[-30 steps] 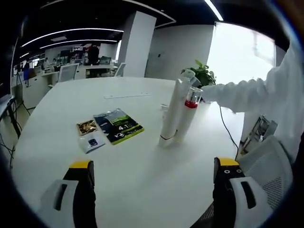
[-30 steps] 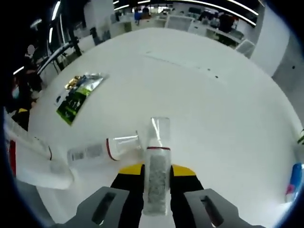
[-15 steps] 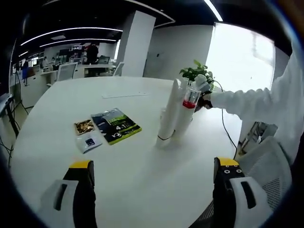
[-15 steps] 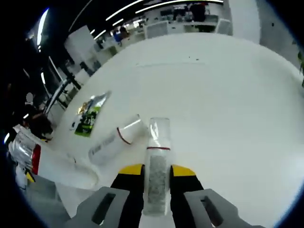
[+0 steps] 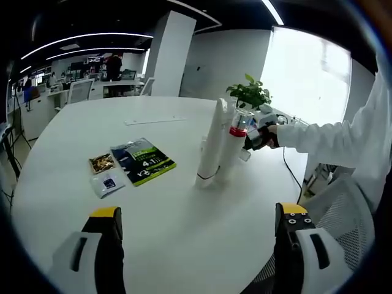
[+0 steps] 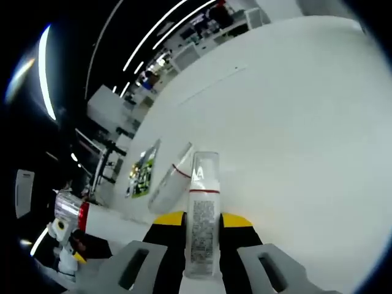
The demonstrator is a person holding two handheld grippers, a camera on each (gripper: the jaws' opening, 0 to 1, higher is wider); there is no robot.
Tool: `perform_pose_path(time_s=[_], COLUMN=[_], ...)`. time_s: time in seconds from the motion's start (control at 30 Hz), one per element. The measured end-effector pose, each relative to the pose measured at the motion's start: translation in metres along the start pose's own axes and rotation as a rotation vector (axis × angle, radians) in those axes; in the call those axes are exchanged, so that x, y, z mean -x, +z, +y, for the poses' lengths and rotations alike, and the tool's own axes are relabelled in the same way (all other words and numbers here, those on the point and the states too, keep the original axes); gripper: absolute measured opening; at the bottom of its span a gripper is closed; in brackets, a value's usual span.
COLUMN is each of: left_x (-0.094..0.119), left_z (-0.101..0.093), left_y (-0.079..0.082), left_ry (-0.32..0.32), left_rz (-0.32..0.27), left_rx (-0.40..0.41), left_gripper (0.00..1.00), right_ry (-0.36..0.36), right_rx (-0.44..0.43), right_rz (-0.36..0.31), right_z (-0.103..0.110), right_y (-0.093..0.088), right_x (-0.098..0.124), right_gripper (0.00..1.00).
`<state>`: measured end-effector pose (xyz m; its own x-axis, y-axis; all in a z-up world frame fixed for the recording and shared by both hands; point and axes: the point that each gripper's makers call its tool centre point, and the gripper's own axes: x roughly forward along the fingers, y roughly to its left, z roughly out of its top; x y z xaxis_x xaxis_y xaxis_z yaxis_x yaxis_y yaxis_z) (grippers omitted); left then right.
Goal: Arrange the skincare products in the storage area until every visible bottle or jar stands upright without overlapping.
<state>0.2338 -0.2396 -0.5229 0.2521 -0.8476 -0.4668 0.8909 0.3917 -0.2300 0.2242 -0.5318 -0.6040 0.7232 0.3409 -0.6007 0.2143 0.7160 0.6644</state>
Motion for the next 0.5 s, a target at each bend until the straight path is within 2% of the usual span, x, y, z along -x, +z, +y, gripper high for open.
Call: perform_pose_path(time_s=[0.13,0.3,0.5], left_x=[0.002,0.002,0.003], left_z=[0.000,-0.001,-0.006], left_y=[0.003,0.005,0.009], left_ry=[0.000,-0.004,-0.014], left_rz=[-0.008,-0.017,-0.031], left_rx=[0.004,0.017,0.015], left_gripper=[0.97,0.96,0.97], right_ry=[0.047,0.055,0.079], right_rx=[-0.042,-0.024,-0.021], right_rz=[-0.030,-0.030,-0.061], right_z=[0.011,0.019,0.033], right_y=[-0.008,-0.024,-0.035], right_x=[0.006,0.017,0.036], right_gripper=[0.12,0.12,0.12])
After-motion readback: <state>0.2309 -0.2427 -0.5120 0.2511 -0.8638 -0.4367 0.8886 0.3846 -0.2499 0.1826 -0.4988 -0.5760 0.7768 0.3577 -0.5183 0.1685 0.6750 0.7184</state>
